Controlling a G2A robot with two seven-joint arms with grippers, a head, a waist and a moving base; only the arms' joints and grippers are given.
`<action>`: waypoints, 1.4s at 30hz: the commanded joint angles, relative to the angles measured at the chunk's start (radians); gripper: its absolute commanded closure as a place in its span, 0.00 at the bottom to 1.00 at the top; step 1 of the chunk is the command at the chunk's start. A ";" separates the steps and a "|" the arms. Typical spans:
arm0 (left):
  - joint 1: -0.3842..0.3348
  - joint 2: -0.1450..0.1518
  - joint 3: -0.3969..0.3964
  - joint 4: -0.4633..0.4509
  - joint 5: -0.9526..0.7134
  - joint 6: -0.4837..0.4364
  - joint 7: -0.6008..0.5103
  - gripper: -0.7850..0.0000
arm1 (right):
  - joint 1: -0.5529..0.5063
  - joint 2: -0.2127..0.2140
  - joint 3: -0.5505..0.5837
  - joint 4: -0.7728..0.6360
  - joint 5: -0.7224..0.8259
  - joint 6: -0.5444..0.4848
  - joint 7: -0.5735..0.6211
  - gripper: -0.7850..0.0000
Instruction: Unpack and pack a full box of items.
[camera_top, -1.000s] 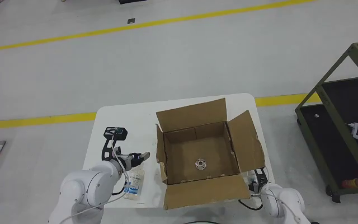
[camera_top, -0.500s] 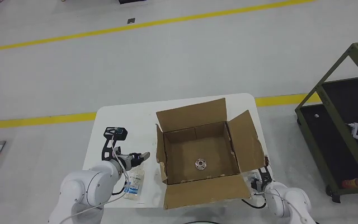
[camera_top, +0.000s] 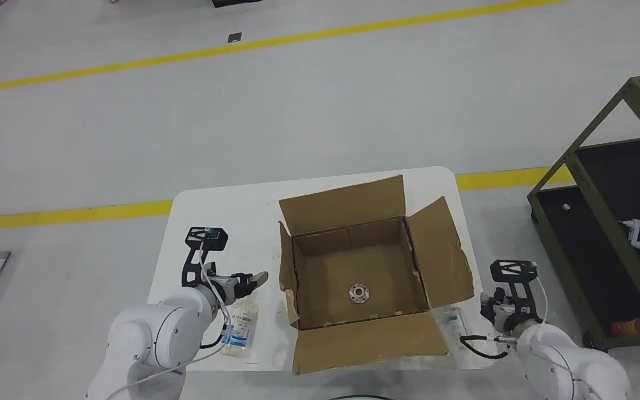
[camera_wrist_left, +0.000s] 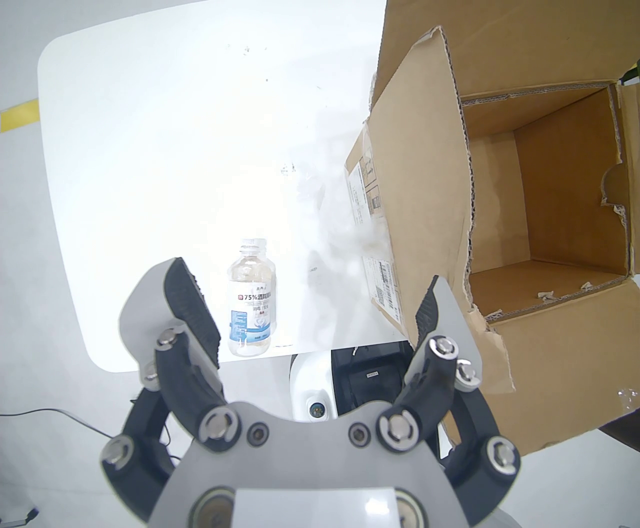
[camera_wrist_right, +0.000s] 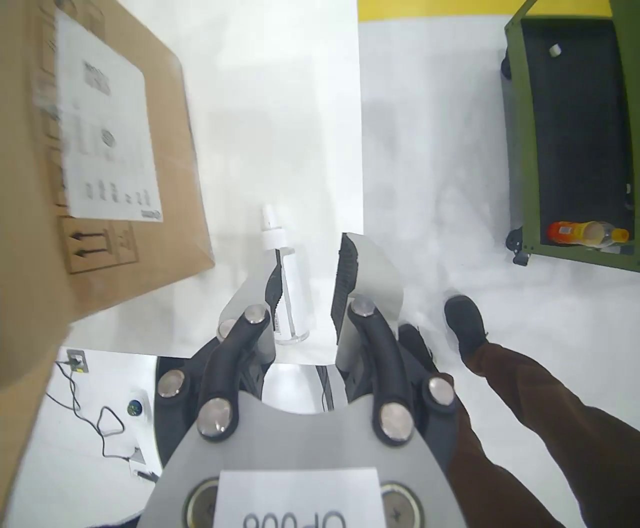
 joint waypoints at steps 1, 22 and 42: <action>0.000 0.000 0.000 0.000 0.000 0.000 0.000 0.00 | -0.019 -0.002 0.032 -0.055 0.067 0.015 -0.039 0.80; 0.000 0.000 0.000 0.000 0.000 0.000 0.000 0.00 | 0.185 0.011 -0.415 -0.131 -0.113 -0.076 -0.066 1.00; 0.000 0.000 0.000 0.000 0.000 0.000 0.000 0.00 | 0.600 -0.048 -0.786 0.585 -0.204 0.035 0.154 1.00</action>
